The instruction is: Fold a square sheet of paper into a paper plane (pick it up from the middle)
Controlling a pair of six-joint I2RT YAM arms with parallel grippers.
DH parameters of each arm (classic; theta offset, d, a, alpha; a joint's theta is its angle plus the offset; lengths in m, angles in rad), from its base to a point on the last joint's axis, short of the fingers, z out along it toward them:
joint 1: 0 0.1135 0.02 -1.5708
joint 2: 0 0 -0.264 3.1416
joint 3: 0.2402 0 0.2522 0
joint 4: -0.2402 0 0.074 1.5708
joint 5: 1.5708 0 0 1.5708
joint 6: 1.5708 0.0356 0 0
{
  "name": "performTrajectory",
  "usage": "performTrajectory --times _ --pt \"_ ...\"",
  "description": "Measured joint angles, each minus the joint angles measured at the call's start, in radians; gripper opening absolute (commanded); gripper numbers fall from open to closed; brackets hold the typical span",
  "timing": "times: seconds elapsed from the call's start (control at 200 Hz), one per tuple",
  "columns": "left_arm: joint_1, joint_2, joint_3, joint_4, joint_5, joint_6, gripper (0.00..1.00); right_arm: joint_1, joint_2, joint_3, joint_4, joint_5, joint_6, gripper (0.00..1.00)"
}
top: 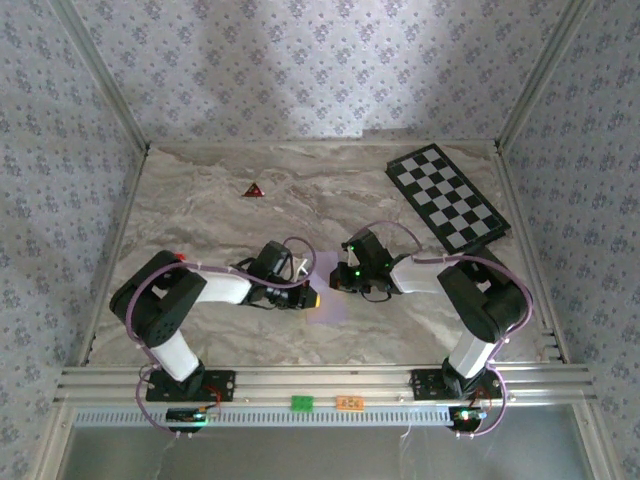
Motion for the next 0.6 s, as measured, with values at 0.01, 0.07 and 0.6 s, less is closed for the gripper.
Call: performTrajectory --times 0.01,0.07,0.6 --pt "0.000 0.000 -0.001 0.002 0.001 0.001 0.00 0.000 0.000 0.000 0.000 0.000 0.000 0.00" --pt "0.002 -0.004 -0.005 0.009 0.005 0.003 0.00 0.000 0.000 0.002 -0.004 0.000 0.000 0.00" --pt "0.015 -0.089 -0.027 0.008 -0.018 -0.010 0.00 0.000 -0.001 0.007 -0.013 0.004 -0.008 0.00"
